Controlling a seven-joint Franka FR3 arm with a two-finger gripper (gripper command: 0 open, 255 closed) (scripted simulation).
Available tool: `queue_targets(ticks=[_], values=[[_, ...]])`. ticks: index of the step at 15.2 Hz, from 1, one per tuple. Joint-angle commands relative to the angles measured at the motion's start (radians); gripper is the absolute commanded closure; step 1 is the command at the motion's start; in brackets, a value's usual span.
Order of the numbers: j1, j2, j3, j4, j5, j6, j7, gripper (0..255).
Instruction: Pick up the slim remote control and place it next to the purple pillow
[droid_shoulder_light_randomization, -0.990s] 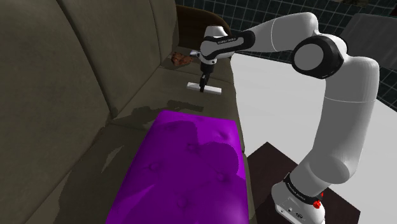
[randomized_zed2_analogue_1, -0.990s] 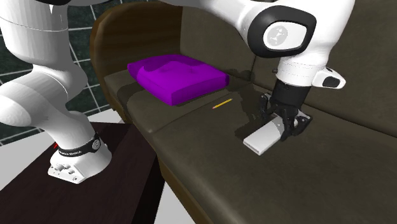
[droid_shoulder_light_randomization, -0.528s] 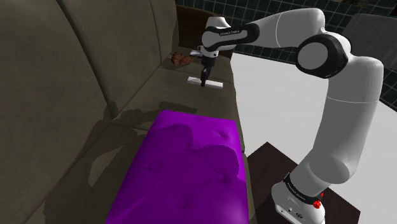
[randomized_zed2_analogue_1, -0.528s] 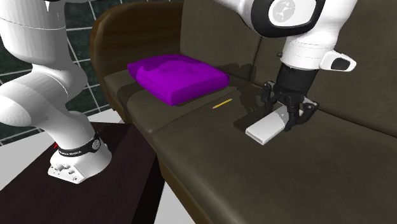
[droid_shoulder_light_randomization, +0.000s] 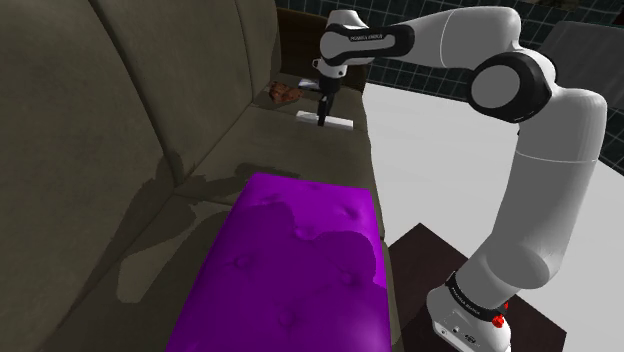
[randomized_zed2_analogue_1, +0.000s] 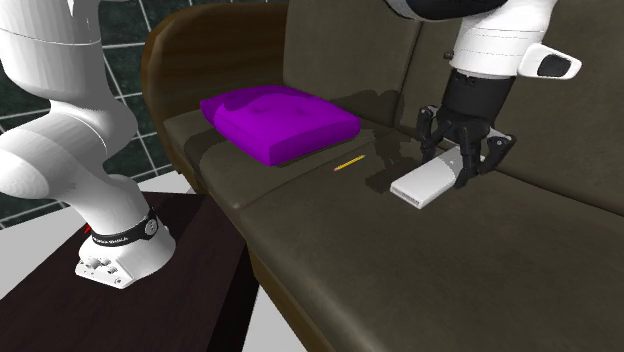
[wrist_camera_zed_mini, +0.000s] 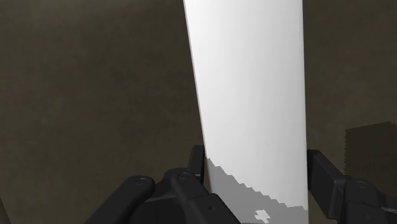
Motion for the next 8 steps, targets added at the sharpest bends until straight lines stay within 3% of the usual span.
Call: queue_targets(ticks=[1, 8], values=[[0.0, 0.0, 0.0, 0.028, 0.0, -0.029, 0.0, 255], [-0.001, 0.001, 0.0, 0.124, 0.0, -0.123, 0.001, 255]])
